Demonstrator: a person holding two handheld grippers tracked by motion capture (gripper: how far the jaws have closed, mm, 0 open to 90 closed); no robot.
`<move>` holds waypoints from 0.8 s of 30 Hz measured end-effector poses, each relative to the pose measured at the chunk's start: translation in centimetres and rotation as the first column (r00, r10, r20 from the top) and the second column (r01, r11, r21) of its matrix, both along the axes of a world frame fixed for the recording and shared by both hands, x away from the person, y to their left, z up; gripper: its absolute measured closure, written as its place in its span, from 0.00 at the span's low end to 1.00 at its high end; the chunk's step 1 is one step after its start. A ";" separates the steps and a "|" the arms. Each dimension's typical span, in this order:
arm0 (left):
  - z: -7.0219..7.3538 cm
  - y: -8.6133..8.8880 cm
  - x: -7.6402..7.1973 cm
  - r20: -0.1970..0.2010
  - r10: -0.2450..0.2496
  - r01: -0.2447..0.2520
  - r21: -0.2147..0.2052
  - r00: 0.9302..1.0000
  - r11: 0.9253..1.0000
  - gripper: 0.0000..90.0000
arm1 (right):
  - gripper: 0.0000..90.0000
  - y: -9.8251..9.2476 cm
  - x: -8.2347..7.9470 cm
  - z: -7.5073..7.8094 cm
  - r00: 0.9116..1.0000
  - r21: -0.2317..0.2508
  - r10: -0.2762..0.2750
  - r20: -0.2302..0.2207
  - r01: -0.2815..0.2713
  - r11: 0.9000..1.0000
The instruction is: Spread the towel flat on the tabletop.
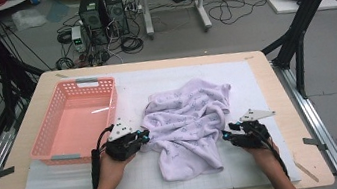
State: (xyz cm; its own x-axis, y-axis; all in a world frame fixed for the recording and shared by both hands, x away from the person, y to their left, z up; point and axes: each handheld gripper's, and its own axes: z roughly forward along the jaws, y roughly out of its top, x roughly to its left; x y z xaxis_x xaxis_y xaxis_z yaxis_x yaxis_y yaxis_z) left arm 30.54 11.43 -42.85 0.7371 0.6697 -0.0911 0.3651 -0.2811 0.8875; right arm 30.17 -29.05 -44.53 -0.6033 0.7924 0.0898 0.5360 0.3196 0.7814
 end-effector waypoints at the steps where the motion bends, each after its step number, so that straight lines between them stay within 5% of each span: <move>1: -0.1 -0.3 -0.1 -0.004 -0.006 0.006 -0.005 1.000 1.000 0.93 | 0.59 0.5 0.0 -0.1 1.000 0.016 0.018 -0.010 -0.017 1.000; 3: -0.4 -0.8 -0.1 -0.014 -0.017 0.017 0.001 1.000 1.000 0.84 | 0.57 1.5 0.1 -0.5 0.999 0.021 0.042 -0.025 -0.041 0.999; 6: -0.8 -1.5 -0.1 -0.035 -0.022 0.023 0.008 0.999 1.000 0.72 | 0.60 2.6 0.0 -0.6 0.999 -0.047 0.050 0.002 -0.050 0.998; 9: -1.0 -2.1 -0.2 -0.049 -0.027 0.027 0.007 0.998 1.000 0.66 | 0.91 2.2 0.2 -0.5 0.997 -0.033 0.077 -0.009 -0.077 0.996; 11: -1.0 -2.4 -0.3 -0.055 -0.023 0.023 0.000 0.998 1.000 0.63 | 0.92 1.9 0.5 -0.2 0.997 -0.076 0.074 -0.002 -0.074 0.994; 12: -1.0 -2.5 -0.3 -0.056 -0.028 0.028 0.004 0.998 1.000 0.63 | 0.92 1.7 0.5 0.1 0.999 -0.140 0.037 0.026 -0.033 0.990; 15: -1.2 -3.1 -0.4 -0.065 -0.048 0.049 0.011 0.997 0.999 0.63 | 0.92 -0.7 1.1 0.9 0.984 -0.297 -0.101 0.147 0.141 0.944; 18: -1.4 -4.3 -0.6 -0.079 -0.075 0.076 0.005 0.994 0.997 0.62 | 0.91 -2.8 1.1 1.4 0.953 -0.329 -0.218 0.209 0.278 0.903; 24: -2.0 -6.8 -1.0 -0.113 -0.124 0.127 0.026 0.986 0.992 0.51 | 0.75 -4.9 0.9 1.5 0.951 -0.178 -0.248 0.184 0.280 0.943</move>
